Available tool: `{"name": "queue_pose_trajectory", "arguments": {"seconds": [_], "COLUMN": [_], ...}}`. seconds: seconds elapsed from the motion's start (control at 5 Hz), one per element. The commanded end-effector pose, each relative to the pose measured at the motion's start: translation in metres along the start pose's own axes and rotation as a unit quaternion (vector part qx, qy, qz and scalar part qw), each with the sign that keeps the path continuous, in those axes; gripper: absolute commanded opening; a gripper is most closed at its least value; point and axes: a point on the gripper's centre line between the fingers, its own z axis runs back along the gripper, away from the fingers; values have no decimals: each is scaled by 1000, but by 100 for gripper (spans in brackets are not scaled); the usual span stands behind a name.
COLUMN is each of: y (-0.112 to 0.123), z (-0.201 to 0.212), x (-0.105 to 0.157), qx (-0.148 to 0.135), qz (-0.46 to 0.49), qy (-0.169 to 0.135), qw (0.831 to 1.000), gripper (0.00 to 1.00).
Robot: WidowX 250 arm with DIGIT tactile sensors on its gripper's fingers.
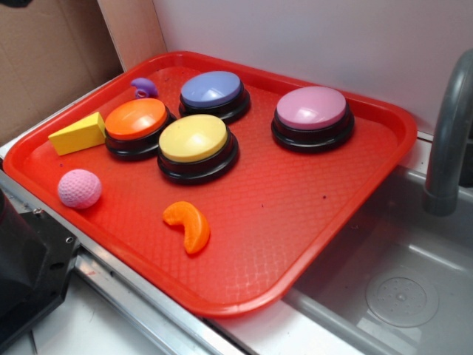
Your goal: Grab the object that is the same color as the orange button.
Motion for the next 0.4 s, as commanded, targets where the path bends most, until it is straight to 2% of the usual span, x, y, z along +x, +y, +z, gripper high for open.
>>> {"name": "queue_pose_trajectory", "arguments": {"seconds": [0.0, 0.2], "y": [0, -26], "z": [0, -16], "x": [0, 2], "qx": [0, 6], "qz": [0, 52], "qy": [0, -4], "qw": [1000, 999], "gripper": [100, 100]}}
